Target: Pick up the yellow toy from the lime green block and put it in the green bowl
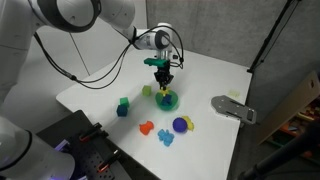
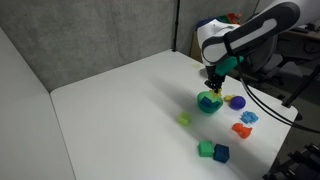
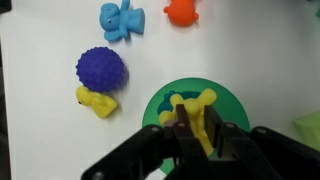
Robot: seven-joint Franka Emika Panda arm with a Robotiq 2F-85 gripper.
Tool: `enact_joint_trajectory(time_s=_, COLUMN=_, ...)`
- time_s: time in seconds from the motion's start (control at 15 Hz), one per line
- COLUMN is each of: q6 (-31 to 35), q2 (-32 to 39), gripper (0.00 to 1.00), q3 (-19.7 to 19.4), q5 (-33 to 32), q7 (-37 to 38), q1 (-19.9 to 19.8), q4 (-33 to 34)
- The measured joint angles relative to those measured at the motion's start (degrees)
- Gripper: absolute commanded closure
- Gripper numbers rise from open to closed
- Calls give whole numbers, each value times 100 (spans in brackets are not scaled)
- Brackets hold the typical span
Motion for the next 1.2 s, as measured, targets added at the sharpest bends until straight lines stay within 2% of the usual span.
enact_joint_trajectory(time_s=0.13, q6=-4, q2=0, gripper=45, q3=4, q5=-3, q7=0, q1=0, q4=-73)
enact_joint_trajectory(time_s=0.4, q6=-8, q2=-26, gripper=12, q3=-4, q5=-4, q7=0, q1=-18, q4=-83)
enact_joint_trajectory(time_s=0.53, q6=-27, q2=-75, gripper=1, q3=-7, q5=-4, q7=0, q1=-48, q4=-78)
enact_joint_trajectory(time_s=0.87, q6=-485, q2=-384, gripper=0, q3=9, q5=11, q7=-46, q1=-188, q4=62)
enact_joint_trajectory(time_s=1.2, q6=-837, q2=-992, gripper=0, q3=90, q5=231, q7=-272, q1=-397, q4=161)
